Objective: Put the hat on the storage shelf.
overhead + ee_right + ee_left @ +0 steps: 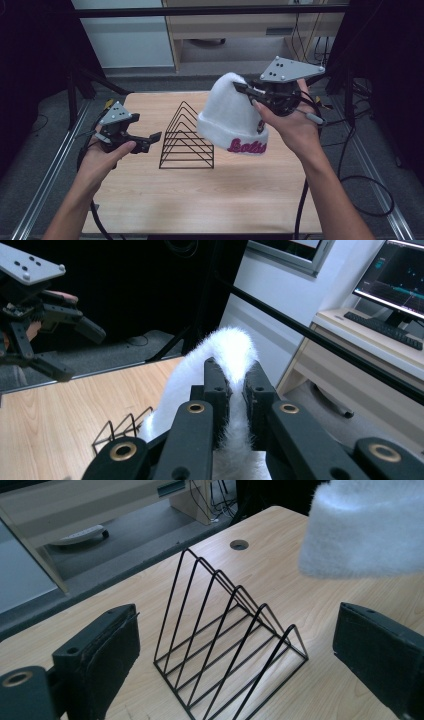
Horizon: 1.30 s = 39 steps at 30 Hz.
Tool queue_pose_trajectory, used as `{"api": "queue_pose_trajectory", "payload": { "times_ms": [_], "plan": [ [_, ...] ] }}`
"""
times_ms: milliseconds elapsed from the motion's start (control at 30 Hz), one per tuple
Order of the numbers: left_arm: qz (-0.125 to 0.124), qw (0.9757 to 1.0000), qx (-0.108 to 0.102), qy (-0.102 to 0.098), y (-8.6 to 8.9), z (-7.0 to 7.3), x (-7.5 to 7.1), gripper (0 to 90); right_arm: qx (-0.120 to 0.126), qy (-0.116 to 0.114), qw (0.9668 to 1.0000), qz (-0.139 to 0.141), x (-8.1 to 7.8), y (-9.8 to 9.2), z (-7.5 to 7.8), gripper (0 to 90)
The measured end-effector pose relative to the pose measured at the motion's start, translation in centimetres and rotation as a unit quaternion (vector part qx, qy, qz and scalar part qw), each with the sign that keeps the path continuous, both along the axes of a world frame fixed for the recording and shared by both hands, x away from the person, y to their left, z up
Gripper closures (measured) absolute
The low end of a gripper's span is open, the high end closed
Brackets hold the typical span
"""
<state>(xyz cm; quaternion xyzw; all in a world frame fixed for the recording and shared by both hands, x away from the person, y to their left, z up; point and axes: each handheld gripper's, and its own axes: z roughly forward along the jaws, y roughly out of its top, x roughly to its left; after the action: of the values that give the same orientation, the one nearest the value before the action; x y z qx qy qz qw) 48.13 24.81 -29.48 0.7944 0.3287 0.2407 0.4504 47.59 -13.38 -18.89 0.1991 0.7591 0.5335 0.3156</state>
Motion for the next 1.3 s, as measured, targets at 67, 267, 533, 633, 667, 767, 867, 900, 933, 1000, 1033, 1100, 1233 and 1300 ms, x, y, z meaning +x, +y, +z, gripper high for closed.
{"api": "queue_pose_trajectory", "payload": {
  "times_ms": [67, 267, 533, 633, 667, 767, 867, 900, 933, 1000, 1033, 1100, 1233, 1300],
  "plan": [
    [-0.006, 1.0, -0.005, 0.001, -0.3, 0.2, 0.0, 5.1, 0.002, -0.003, 1.0, 0.003, 0.1, 0.4, 0.3, 84.1],
    [-0.02, 0.9998, 0.001, 0.001, -0.9, 0.4, 0.1, 5.8, 0.002, -0.007, 1.0, 0.006, 0.2, 1.4, 0.8, 84.1],
    [-0.032, 0.9995, 0.003, 0.0, -1.9, 0.7, 0.1, 6.6, 0.005, -0.012, 0.9999, 0.01, 0.1, 1.9, 1.3, 84.1],
    [-0.037, 0.9993, 0.003, 0.0, -2.3, 0.8, 0.3, 7.6, 0.004, -0.015, 0.9998, 0.009, 0.1, 2.1, 1.6, 84.1],
    [-0.039, 0.9992, 0.002, 0.002, -2.4, 0.9, 0.5, 7.8, 0.004, -0.015, 0.9998, 0.009, 0.1, 2.2, 1.7, 84.0],
    [-0.042, 0.9991, -0.001, 0.003, -2.6, 1.0, 0.6, 8.7, 0.004, -0.017, 0.9998, 0.008, 0.2, 2.3, 1.9, 84.0],
    [-0.044, 0.999, -0.003, 0.003, -2.8, 1.0, 0.6, 8.9, 0.002, -0.018, 0.9998, 0.009, 0.3, 2.6, 2.1, 84.0],
    [-0.048, 0.9988, 0.001, 0.003, -2.9, 1.1, 0.6, 9.0, 0.002, -0.018, 0.9998, 0.009, 0.3, 2.7, 2.2, 84.0],
    [-0.048, 0.9988, 0.001, 0.003, -2.9, 1.1, 0.6, 9.0, 0.002, -0.018, 0.9998, 0.009, 0.3, 2.7, 2.2, 84.0],
    [-0.051, 0.9987, 0.001, 0.002, -2.9, 1.1, 0.6, 9.0, 0.001, -0.019, 0.9998, 0.01, 0.4, 3.0, 2.3, 84.0],
    [-0.052, 0.9987, 0.001, 0.002, -2.9, 1.1, 0.6, 9.0, 0.001, -0.019, 0.9998, 0.01, 0.4, 3.0, 2.3, 84.0],
    [-0.053, 0.9986, 0.001, 0.003, -2.9, 1.0, 0.7, 9.2, 0.003, -0.021, 0.9997, 0.011, 0.5, 3.3, 2.4, 84.0],
    [-0.052, 0.9986, -0.005, 0.004, -2.9, 0.7, 0.8, 10.6, 0.006, -0.022, 0.9996, 0.014, 0.6, 3.7, 2.5, 84.0],
    [-0.055, 0.9985, -0.006, 0.006, -3.0, 0.5, 1.0, 10.9, 0.008, -0.023, 0.9996, 0.016, 0.7, 4.0, 2.6, 84.0]
  ]
}}
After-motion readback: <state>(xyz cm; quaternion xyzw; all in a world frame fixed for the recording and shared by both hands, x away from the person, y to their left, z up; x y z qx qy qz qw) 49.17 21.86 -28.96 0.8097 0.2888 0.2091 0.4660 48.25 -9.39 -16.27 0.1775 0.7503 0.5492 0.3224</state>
